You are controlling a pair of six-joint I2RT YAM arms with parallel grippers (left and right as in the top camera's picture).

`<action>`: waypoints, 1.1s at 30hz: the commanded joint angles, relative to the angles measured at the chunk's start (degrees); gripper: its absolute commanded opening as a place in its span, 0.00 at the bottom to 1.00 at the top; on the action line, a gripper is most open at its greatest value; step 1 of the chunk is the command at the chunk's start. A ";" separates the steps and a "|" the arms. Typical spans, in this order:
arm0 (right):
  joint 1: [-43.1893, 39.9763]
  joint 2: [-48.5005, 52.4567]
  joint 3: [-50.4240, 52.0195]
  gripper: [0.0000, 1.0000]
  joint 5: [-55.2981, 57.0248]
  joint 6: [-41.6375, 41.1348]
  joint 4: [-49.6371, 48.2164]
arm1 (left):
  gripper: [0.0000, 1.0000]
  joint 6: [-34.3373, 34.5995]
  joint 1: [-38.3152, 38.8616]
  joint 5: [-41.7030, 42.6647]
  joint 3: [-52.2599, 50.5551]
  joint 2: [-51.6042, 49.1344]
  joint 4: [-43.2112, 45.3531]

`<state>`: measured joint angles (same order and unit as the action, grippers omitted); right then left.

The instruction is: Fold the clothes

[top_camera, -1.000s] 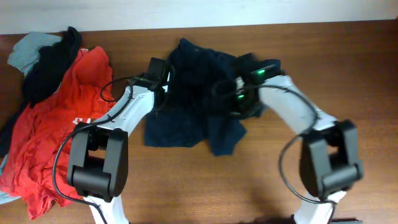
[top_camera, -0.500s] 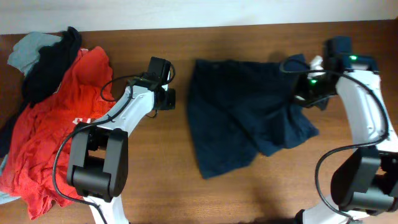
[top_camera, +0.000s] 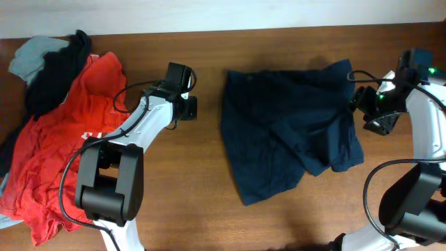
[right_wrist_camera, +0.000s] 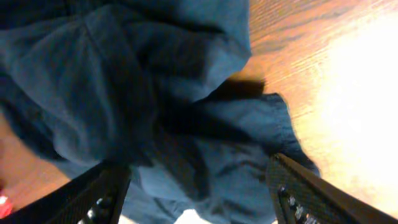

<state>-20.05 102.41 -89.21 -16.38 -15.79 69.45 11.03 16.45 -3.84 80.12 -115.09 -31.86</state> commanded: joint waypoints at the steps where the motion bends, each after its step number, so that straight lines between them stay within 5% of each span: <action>1: 0.68 -0.22 -2.36 0.75 -7.85 3.65 -0.33 | 0.17 0.09 -0.09 0.04 0.74 -0.70 0.09; 9: 2.93 -1.03 -15.91 0.86 -5.53 9.20 -6.49 | 0.17 0.11 -0.09 3.10 2.89 -0.39 0.15; 20: 12.55 5.14 -16.13 0.89 2.91 12.46 -7.23 | 0.18 0.07 -0.09 5.88 2.89 -0.39 1.79; 28: 18.10 6.12 -16.13 0.89 6.36 7.96 -6.45 | 0.55 -3.39 0.72 25.66 2.86 -1.29 10.23; 33: 17.29 6.12 -16.13 0.89 4.42 8.02 -4.94 | 0.65 -3.34 1.03 26.05 2.86 -3.98 11.98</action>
<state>-2.13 108.84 -105.06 -11.64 -6.68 63.90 8.95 17.30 17.98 82.37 -116.07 -19.99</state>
